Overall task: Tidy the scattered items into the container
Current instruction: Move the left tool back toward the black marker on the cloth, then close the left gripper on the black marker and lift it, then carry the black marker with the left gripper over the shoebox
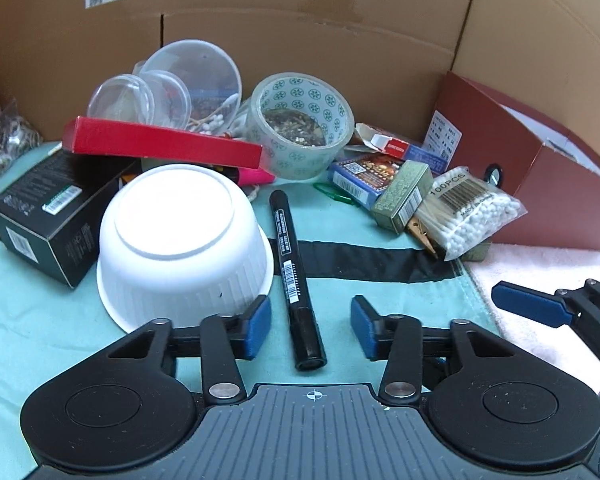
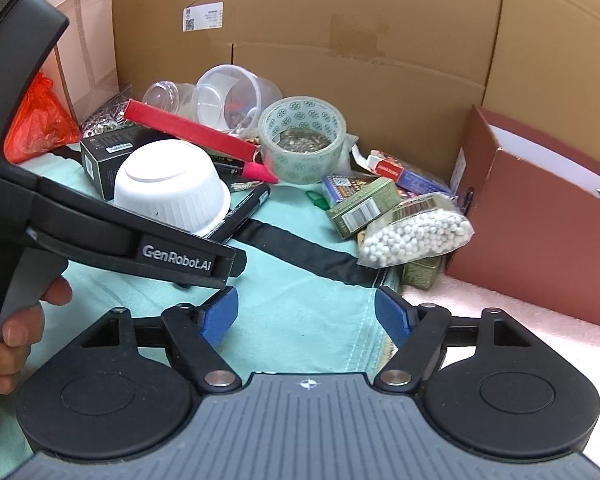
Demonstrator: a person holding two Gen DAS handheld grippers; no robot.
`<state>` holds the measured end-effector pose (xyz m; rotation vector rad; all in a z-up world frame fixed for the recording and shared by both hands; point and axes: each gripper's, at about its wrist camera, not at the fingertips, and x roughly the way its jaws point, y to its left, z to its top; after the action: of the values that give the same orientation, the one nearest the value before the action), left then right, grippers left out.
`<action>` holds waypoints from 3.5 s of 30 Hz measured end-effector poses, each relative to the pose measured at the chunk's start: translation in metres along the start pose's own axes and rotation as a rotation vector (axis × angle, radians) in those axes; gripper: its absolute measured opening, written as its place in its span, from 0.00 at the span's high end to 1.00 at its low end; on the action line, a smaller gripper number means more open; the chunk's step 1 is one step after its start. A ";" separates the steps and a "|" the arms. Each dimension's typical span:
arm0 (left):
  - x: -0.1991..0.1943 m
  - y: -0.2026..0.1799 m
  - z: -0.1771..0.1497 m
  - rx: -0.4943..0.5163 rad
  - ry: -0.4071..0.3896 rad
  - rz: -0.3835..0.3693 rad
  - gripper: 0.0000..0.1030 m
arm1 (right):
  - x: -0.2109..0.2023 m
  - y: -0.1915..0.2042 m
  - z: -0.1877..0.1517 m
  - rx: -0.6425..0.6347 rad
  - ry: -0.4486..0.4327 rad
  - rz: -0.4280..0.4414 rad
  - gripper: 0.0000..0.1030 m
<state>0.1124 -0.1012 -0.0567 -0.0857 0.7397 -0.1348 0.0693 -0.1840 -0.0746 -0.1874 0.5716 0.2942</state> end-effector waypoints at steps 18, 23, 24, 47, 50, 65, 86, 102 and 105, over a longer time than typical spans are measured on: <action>-0.030 -0.001 -0.019 -0.033 0.076 -0.162 0.73 | -0.010 -0.004 -0.007 0.011 0.030 -0.046 0.33; -0.039 -0.001 -0.015 -0.008 0.051 -0.117 0.52 | -0.018 -0.005 -0.009 0.037 0.026 -0.026 0.33; -0.039 0.002 -0.012 -0.016 0.047 -0.114 0.50 | -0.019 -0.003 -0.009 0.038 0.023 -0.018 0.33; -0.018 0.010 0.010 -0.061 0.057 -0.098 0.53 | -0.006 0.038 -0.003 0.011 0.059 0.126 0.66; -0.007 0.003 0.012 -0.104 0.071 -0.106 0.47 | -0.010 0.030 -0.006 0.020 0.067 0.113 0.67; 0.027 -0.022 0.030 -0.104 0.135 -0.064 0.80 | -0.015 0.012 -0.011 0.031 0.072 0.062 0.69; -0.006 -0.046 0.033 -0.069 0.069 -0.092 0.83 | -0.049 0.003 -0.006 0.090 -0.008 0.074 0.83; -0.048 -0.131 0.099 0.082 -0.141 -0.169 0.83 | -0.114 -0.050 0.028 0.120 -0.231 -0.078 0.83; -0.044 -0.149 0.113 0.110 -0.164 -0.183 0.83 | -0.116 -0.068 0.038 0.130 -0.258 -0.107 0.83</action>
<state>0.1430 -0.2386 0.0738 -0.0588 0.5585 -0.3391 0.0174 -0.2636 0.0274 -0.0524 0.3227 0.1730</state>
